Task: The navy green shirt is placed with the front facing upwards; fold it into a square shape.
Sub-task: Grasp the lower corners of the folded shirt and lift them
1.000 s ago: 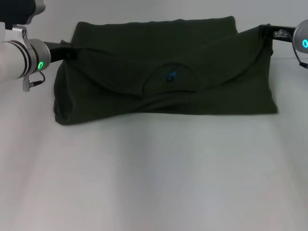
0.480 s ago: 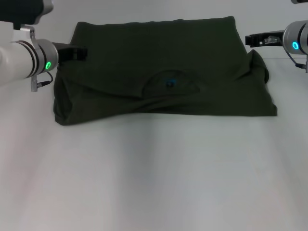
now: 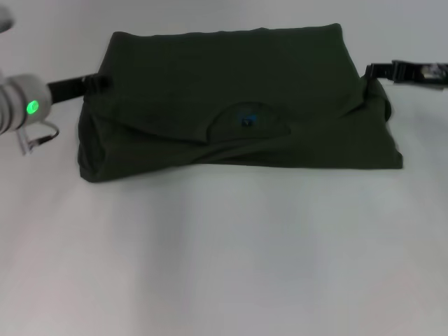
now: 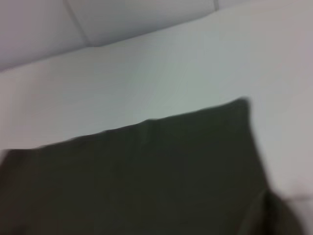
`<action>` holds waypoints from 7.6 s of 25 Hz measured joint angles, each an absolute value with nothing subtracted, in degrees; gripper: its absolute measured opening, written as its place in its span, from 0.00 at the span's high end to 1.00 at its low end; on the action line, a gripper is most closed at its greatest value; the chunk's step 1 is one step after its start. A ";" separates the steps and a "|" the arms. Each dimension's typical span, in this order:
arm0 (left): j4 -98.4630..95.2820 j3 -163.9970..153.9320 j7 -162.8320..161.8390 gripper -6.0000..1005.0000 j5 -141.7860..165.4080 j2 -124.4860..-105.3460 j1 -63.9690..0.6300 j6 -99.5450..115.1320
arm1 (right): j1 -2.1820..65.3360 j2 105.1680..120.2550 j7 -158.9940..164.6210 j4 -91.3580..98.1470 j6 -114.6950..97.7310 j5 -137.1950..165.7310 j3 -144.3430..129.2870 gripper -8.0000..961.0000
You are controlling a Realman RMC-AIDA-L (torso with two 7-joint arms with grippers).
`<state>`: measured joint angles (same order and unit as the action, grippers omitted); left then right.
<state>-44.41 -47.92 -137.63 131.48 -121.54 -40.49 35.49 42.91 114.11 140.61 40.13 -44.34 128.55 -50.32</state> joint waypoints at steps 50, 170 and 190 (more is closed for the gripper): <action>-29.99 -37.61 -116.62 0.57 121.73 -118.74 -35.24 49.61 | 26.28 111.89 119.09 32.52 -76.98 104.25 -32.52 0.26; -43.72 -37.84 -132.02 0.99 125.05 -115.25 -35.14 65.09 | 41.86 112.86 144.93 38.24 -62.05 140.31 -48.54 0.96; -53.63 -31.81 -135.20 0.99 141.08 -113.28 -30.77 102.95 | 31.62 110.27 139.53 49.99 -92.80 143.03 -41.13 0.95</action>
